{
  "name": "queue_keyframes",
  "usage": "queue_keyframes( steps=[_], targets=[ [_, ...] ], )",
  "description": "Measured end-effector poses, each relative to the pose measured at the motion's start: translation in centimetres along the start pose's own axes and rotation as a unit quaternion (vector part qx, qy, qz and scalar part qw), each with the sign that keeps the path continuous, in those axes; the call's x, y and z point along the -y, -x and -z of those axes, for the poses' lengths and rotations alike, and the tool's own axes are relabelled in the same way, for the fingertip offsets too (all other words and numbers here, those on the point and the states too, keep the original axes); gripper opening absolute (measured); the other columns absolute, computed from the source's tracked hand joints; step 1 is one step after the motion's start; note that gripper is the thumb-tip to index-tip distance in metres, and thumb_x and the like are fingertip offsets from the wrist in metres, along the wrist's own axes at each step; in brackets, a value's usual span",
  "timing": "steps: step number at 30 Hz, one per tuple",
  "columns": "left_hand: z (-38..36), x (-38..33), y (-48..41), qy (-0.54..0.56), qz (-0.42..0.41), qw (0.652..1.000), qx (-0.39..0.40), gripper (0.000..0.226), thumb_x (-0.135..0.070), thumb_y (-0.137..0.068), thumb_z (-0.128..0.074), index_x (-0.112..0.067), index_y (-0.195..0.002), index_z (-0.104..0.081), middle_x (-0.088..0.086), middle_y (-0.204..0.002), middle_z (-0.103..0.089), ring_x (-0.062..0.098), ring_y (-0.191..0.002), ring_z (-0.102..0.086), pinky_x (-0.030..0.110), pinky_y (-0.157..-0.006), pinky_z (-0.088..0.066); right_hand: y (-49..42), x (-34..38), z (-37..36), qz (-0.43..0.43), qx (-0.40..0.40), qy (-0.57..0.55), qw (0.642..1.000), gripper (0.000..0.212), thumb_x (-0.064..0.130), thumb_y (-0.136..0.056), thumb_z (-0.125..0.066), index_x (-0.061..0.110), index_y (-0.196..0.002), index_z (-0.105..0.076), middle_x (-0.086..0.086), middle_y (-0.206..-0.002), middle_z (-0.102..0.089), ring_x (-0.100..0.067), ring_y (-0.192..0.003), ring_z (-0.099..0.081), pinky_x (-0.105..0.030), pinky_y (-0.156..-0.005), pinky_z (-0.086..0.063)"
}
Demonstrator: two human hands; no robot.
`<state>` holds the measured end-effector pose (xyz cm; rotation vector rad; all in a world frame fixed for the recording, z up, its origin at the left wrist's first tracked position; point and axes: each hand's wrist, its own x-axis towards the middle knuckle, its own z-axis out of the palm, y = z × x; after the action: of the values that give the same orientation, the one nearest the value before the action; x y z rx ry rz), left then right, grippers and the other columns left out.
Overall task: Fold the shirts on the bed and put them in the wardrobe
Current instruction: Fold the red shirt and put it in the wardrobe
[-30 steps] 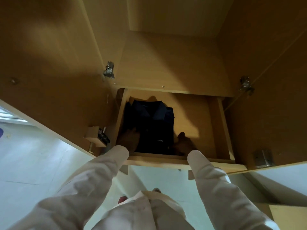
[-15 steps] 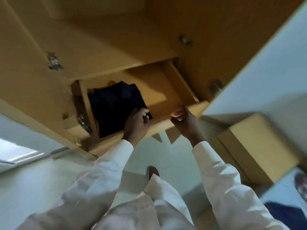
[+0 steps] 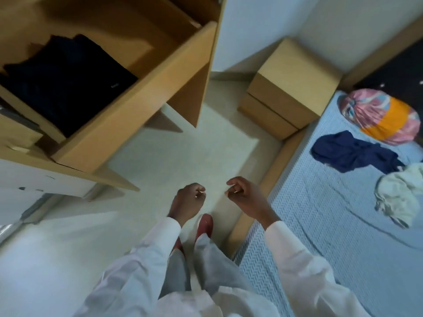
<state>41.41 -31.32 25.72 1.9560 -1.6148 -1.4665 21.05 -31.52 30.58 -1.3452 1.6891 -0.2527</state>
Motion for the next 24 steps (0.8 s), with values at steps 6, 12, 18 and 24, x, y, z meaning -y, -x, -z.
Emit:
queue_keyframes(
  steps=[6, 12, 18, 24],
  targets=[
    [-10.0, 3.7, -2.5, -0.013, 0.013, 0.992, 0.123, 0.025, -0.023, -0.090, -0.058, -0.020, -0.114, -0.065, 0.002, -0.119, -0.067, 0.022, -0.110, -0.061, 0.032, -0.096, -0.048, 1.0, -11.4, -2.9, -0.065, 0.009, 0.011, 0.998, 0.025, 0.026, -0.085, -0.071, 0.027, -0.108, -0.063, 0.008, -0.091, -0.070, -0.001, -0.082, -0.065, -0.018, -0.072, -0.045],
    [-19.2, 6.8, -6.9, 0.003, -0.012, 0.989, 0.147, 0.026, -0.027, -0.090, -0.058, -0.021, -0.114, -0.065, 0.000, -0.115, -0.068, 0.020, -0.107, -0.062, 0.032, -0.095, -0.049, -1.5, -21.5, -5.0, -0.071, -0.012, 0.031, 0.997, 0.033, 0.035, -0.081, -0.065, 0.023, -0.112, -0.063, 0.003, -0.097, -0.072, -0.011, -0.086, -0.068, -0.028, -0.080, -0.054],
    [-28.1, 10.0, -13.4, -0.008, -0.081, 0.990, 0.117, 0.022, -0.023, -0.088, -0.062, -0.021, -0.109, -0.067, -0.003, -0.105, -0.069, 0.017, -0.104, -0.063, 0.029, -0.094, -0.048, -4.8, -32.8, -5.8, -0.047, -0.126, -0.012, 0.991, 0.022, 0.014, -0.090, -0.068, 0.023, -0.110, -0.065, 0.007, -0.092, -0.069, 0.000, -0.080, -0.064, -0.011, -0.072, -0.047],
    [-34.3, 8.2, -14.5, -0.056, -0.172, 0.982, 0.055, 0.024, -0.021, -0.088, -0.062, -0.017, -0.112, -0.066, -0.001, -0.103, -0.070, 0.017, -0.102, -0.063, 0.023, -0.088, -0.043, -3.0, -41.7, -5.0, -0.004, -0.220, -0.074, 0.973, 0.021, 0.018, -0.090, -0.068, 0.022, -0.110, -0.066, 0.010, -0.095, -0.069, 0.000, -0.087, -0.064, -0.011, -0.080, -0.048]
  ],
)
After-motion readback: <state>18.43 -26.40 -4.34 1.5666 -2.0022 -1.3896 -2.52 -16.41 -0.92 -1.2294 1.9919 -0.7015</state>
